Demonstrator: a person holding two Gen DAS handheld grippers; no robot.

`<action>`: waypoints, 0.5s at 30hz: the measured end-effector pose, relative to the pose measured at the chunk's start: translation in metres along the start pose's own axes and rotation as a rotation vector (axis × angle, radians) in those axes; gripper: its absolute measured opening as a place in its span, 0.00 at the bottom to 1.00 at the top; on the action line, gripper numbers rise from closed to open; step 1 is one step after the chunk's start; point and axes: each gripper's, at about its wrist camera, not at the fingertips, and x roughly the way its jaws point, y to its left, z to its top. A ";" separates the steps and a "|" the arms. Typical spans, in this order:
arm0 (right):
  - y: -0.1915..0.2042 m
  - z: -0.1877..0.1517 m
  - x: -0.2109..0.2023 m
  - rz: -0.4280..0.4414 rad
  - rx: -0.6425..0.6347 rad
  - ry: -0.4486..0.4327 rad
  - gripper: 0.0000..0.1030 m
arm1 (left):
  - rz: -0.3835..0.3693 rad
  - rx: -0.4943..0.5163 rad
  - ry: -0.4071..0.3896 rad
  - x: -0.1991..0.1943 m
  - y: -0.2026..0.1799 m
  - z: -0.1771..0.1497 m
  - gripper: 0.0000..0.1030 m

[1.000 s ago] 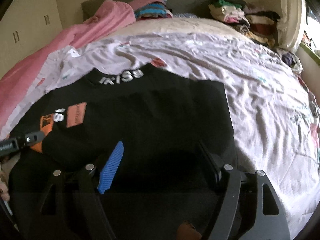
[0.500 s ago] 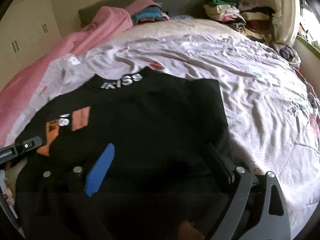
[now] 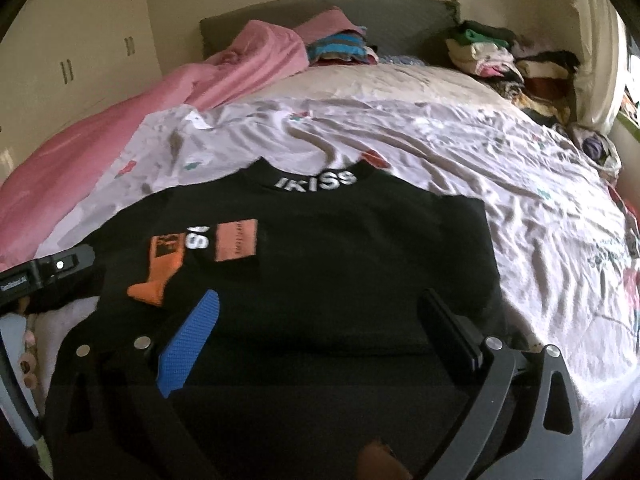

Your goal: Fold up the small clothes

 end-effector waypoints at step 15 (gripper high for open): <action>0.071 0.026 -0.016 0.076 -0.110 -0.055 0.96 | 0.138 -0.089 -0.079 -0.024 0.045 0.000 0.90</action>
